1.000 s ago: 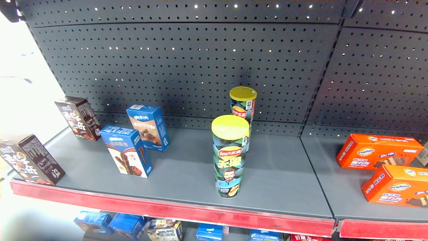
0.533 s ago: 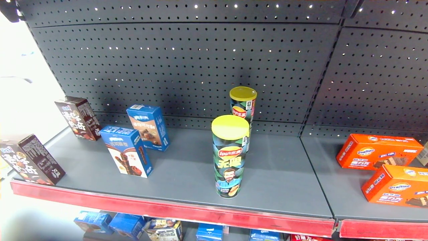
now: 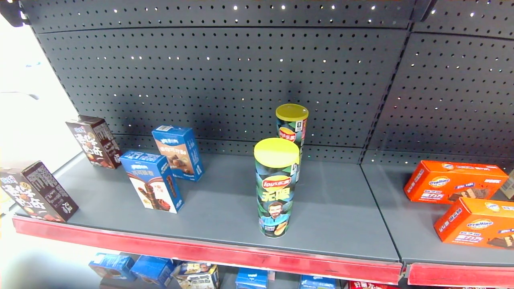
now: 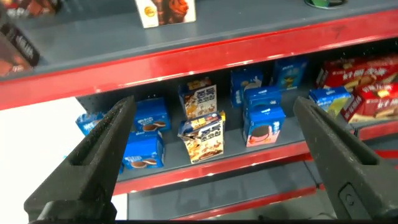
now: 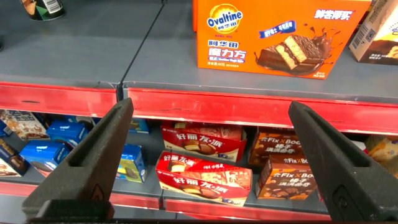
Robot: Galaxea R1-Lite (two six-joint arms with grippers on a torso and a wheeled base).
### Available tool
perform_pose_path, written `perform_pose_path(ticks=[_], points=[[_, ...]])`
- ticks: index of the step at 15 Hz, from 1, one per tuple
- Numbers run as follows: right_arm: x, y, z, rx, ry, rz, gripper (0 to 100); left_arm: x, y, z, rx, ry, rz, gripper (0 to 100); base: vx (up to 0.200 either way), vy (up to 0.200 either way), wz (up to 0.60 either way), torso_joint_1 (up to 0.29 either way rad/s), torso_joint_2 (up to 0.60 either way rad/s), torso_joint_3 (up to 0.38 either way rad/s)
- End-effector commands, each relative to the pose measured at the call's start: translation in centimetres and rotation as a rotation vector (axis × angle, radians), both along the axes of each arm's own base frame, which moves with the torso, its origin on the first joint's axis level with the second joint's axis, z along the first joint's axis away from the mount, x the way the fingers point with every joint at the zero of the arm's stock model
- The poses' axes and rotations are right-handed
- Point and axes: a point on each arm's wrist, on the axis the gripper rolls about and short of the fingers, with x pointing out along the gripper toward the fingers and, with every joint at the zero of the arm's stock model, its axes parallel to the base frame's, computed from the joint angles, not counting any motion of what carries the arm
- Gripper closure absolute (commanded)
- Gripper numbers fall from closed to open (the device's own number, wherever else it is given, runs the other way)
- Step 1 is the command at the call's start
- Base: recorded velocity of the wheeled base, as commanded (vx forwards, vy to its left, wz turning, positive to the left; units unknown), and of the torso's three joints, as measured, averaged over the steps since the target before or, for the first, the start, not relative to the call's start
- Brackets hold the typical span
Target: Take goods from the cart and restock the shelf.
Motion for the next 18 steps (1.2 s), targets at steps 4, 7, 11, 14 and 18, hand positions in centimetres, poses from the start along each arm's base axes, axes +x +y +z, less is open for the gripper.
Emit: perform_pose_path(ticks=[4,7,11,14,18], points=[[0.0,0.0,0.0,0.0,0.001,0.0,0,0.0,0.0,0.1,0.054,-0.022,-0.024,0,0.0,0.0,0.0,0.0,0.0,0.0],[0.0,0.0,0.0,0.0,0.001,0.0,0,0.0,0.1,0.2,0.025,-0.01,-0.074,0,0.0,0.0,0.0,0.0,0.0,0.0],[0.0,0.0,0.0,0.0,0.001,0.0,0,2.1,-0.7,8.1,0.005,-0.047,-0.188,0,0.0,0.0,0.0,0.0,0.0,0.0],[0.0,0.0,0.0,0.0,0.001,0.0,0,4.4,-2.4,10.3,0.293,-0.118,-0.516,0,0.0,0.0,0.0,0.0,0.0,0.0],[0.0,0.0,0.0,0.0,0.001,0.0,0,7.9,-3.8,13.2,0.326,-0.114,-0.558,0,0.0,0.0,0.0,0.0,0.0,0.0]])
